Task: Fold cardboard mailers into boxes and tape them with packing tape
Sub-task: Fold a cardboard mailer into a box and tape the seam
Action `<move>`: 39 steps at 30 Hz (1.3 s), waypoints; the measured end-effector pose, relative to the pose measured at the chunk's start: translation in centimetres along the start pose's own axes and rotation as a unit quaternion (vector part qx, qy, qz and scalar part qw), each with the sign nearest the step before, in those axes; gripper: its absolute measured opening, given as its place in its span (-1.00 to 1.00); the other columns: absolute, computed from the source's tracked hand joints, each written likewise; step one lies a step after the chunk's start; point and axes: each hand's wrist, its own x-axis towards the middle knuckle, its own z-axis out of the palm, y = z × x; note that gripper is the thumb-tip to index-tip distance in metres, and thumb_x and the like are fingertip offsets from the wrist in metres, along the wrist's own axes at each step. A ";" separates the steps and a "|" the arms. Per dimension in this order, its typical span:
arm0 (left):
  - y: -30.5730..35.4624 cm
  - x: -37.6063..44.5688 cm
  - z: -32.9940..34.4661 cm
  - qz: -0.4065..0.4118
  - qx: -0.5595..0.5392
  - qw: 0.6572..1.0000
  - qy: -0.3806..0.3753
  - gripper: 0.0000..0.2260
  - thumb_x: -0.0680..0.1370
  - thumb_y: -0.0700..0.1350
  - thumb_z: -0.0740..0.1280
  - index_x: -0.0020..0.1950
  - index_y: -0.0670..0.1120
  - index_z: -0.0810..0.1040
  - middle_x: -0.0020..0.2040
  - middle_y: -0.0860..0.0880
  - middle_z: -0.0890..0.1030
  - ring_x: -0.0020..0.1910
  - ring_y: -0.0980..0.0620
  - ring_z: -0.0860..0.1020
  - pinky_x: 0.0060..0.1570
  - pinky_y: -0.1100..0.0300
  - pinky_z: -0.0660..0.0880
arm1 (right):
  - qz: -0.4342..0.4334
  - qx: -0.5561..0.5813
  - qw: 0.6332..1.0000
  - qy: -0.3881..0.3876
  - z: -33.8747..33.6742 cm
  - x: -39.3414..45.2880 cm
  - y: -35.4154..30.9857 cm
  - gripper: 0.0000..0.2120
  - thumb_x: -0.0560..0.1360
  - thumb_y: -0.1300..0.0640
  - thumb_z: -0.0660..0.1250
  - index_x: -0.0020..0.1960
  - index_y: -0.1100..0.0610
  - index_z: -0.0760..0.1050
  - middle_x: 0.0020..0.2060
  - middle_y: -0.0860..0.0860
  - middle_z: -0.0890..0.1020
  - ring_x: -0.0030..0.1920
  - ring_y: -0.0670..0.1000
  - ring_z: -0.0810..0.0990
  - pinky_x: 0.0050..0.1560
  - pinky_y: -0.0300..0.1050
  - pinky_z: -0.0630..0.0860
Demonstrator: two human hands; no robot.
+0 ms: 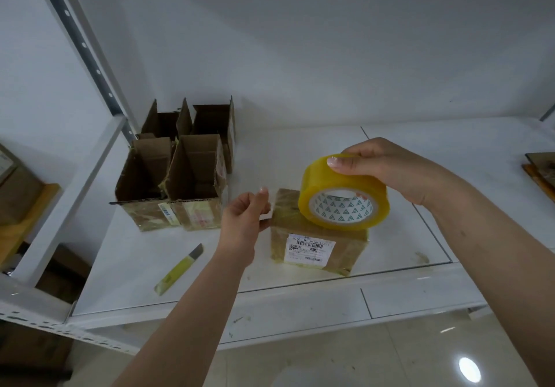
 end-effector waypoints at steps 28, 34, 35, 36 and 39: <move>-2.9 -0.3 -0.6 -0.103 0.184 0.978 0.000 -0.62 0.61 0.19 0.16 0.02 -0.13 0.46 -0.04 -0.09 0.54 -0.19 0.01 0.51 -0.33 0.24 0.39 | -0.048 0.030 0.995 0.078 2.7 2.3 0.7 -0.33 0.06 -0.58 0.34 -0.36 0.05 0.56 -0.45 -0.04 0.63 -0.44 -0.03 0.63 -0.41 -0.28 0.49; 0.9 0.1 0.6 0.194 0.224 0.889 -0.350 -0.04 0.32 0.23 0.49 0.49 -0.20 0.10 0.40 -0.21 0.33 0.41 -0.08 0.36 0.35 0.06 0.40 | -0.046 0.060 0.996 -0.039 1.4 2.4 0.6 -0.47 0.32 -0.46 0.28 -0.18 -0.01 0.67 -0.24 0.00 0.72 -0.20 0.01 0.71 -0.09 -0.10 0.55; 1.2 0.2 1.3 0.195 0.248 0.875 -0.368 -0.05 0.27 0.21 0.53 0.47 -0.17 0.17 0.37 -0.21 0.39 0.39 -0.10 0.39 0.35 -0.04 0.39 | -0.043 0.093 0.993 -0.052 0.9 2.4 1.0 -0.58 0.37 -0.36 0.29 -0.18 -0.04 0.68 -0.22 0.01 0.72 -0.18 0.01 0.71 -0.05 -0.10 0.52; 1.4 0.4 1.8 0.210 0.280 0.867 -0.356 -0.10 0.23 0.23 0.54 0.43 -0.10 0.26 0.34 -0.16 0.44 0.37 -0.06 0.41 0.36 -0.05 0.38 | -0.046 0.127 0.989 -0.063 0.6 2.2 1.6 -0.67 0.40 -0.27 0.32 -0.20 -0.05 0.69 -0.23 0.01 0.72 -0.19 0.00 0.70 -0.06 -0.13 0.52; 0.5 1.0 1.9 0.310 0.349 0.830 -0.306 -0.22 0.18 0.29 0.52 0.30 0.08 0.33 0.19 0.19 0.47 0.25 0.36 0.36 0.33 0.37 0.24 | -0.051 0.232 0.969 -0.068 0.8 1.4 3.8 -0.77 0.41 -0.12 0.43 -0.18 0.04 0.71 -0.22 0.04 0.71 -0.18 0.00 0.69 -0.14 -0.21 0.58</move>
